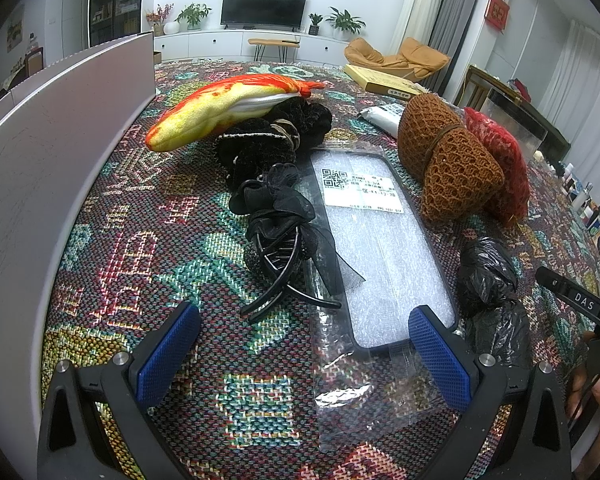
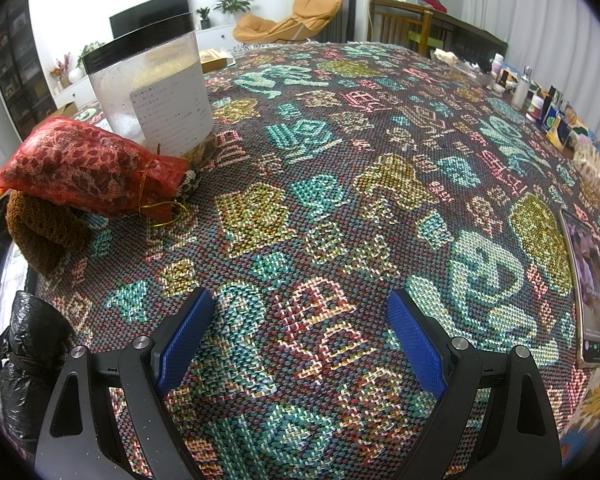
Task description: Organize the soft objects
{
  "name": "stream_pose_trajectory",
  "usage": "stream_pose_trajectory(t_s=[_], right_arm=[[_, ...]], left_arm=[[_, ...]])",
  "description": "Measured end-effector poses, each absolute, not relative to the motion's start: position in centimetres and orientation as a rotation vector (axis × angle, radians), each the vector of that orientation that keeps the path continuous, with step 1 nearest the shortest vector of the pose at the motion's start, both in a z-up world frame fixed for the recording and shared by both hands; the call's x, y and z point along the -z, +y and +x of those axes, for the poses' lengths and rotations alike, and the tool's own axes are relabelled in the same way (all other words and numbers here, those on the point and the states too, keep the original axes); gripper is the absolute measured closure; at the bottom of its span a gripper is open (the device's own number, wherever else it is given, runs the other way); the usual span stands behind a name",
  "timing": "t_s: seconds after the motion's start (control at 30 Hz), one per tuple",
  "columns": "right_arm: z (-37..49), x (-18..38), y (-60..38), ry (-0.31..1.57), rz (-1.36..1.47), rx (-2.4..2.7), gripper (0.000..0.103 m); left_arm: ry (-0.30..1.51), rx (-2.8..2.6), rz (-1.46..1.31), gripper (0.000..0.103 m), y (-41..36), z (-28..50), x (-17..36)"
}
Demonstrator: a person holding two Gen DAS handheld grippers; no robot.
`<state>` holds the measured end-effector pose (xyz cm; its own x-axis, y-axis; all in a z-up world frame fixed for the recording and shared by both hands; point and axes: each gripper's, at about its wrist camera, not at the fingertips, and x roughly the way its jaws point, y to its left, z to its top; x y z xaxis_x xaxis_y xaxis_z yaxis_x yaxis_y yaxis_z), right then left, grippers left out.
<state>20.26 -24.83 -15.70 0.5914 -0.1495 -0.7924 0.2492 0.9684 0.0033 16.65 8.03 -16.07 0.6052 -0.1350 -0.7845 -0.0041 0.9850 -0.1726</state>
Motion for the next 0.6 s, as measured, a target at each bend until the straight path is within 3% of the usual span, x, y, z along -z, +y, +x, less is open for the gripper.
stream_pose_trajectory(t_s=[0.4, 0.5, 0.6], right_arm=[[20.8, 15.6, -24.6, 0.923, 0.106, 0.120, 0.007], [21.3, 12.4, -24.2, 0.852, 0.154, -0.030, 0.009], [23.4, 8.8, -20.0, 0.759, 0.007, -0.164, 0.008]], left_arm=[[0.910, 0.089, -0.187, 0.000, 7.7, 16.8, 16.1], [0.899, 0.104, -0.217, 0.000, 7.7, 16.9, 16.0], [0.896, 0.107, -0.226, 0.000, 7.2, 17.2, 16.0]])
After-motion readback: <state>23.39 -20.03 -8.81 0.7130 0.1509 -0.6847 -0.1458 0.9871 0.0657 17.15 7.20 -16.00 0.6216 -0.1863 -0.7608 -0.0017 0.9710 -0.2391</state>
